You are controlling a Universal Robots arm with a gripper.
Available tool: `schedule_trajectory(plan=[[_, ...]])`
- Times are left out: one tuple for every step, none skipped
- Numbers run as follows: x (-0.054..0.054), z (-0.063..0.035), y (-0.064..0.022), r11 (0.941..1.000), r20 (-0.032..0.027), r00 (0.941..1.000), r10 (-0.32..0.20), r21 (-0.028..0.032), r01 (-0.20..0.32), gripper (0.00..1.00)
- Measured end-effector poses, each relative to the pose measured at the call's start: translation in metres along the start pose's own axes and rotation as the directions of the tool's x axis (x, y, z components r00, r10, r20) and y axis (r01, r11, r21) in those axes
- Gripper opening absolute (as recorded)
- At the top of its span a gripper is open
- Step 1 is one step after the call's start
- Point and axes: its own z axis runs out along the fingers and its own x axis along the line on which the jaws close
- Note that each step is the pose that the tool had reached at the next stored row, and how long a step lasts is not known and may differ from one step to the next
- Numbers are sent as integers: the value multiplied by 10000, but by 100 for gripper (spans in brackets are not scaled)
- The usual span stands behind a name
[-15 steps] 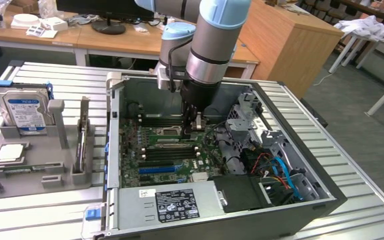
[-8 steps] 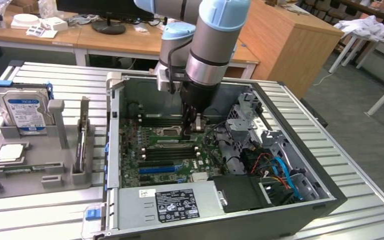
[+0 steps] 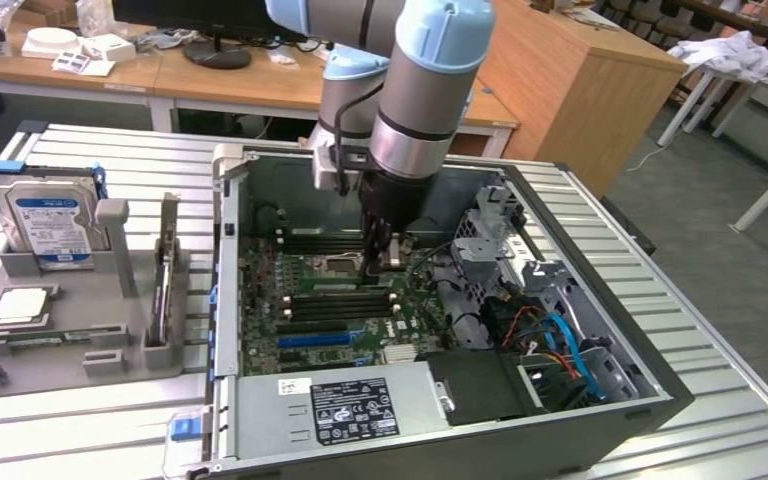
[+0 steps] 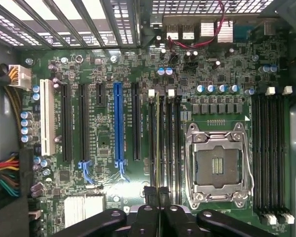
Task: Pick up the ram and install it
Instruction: 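Insert the ram into the slot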
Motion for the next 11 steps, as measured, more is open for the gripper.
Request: schedule_trajectory(plan=[[0,10,0,10000,0,10000,0,0,0,12],[0,20,0,10000,1,10000,0,0,0,12],[0,30,0,10000,2,10000,0,1,0,12],[0,38,0,10000,1,10000,0,1,0,12],[0,46,-1,10000,1,10000,0,1,0,12],[0,53,0,10000,1,10000,0,1,0,12],[1,60,-1,10000,0,10000,0,0,0,12],[1,66,-1,10000,1,10000,0,1,0,12],[1,71,-1,10000,1,10000,0,1,0,12],[1,72,-1,10000,-1,10000,0,-1,0,12],[1,72,-1,10000,-2,10000,0,0,0,12]])
